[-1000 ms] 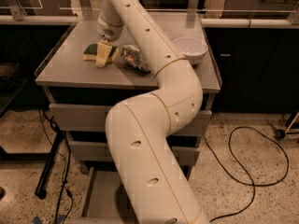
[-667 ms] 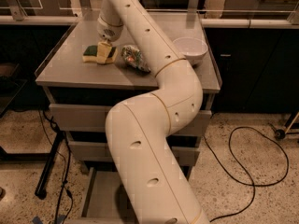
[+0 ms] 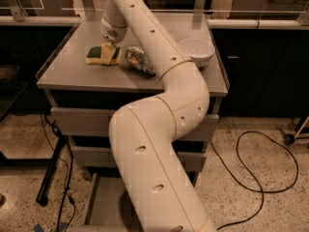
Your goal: Place sponge into bottom drawer
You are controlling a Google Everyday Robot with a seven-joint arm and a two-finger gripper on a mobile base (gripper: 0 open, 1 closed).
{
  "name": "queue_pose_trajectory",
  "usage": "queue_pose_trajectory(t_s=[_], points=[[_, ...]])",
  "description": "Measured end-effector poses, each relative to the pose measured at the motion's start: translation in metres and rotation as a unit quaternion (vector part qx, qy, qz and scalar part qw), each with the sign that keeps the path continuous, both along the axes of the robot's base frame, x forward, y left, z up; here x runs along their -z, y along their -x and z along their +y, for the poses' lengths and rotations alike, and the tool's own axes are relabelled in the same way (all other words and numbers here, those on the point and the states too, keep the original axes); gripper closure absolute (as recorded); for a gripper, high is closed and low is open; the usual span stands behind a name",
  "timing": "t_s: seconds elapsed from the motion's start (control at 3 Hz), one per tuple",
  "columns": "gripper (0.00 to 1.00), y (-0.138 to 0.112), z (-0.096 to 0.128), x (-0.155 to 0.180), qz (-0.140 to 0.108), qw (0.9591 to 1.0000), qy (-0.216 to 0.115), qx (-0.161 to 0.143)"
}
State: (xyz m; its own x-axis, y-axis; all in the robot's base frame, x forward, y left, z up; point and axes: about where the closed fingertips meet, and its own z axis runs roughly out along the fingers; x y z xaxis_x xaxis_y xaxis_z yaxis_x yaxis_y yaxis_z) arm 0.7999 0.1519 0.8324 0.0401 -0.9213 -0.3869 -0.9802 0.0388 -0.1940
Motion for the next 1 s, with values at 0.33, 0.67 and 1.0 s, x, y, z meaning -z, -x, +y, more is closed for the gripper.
queue_pose_trajectory(t_s=[0.33,0.67,1.0], points=[[1.0,-0.004,0.007,-0.009,-0.015,0.9996,-0.019,-0.011],[1.0,-0.003,0.015,-0.047,-0.058,0.997,-0.038,-0.035],[1.0,0.004,0.017,-0.081,-0.089,0.9934,-0.045,-0.057]])
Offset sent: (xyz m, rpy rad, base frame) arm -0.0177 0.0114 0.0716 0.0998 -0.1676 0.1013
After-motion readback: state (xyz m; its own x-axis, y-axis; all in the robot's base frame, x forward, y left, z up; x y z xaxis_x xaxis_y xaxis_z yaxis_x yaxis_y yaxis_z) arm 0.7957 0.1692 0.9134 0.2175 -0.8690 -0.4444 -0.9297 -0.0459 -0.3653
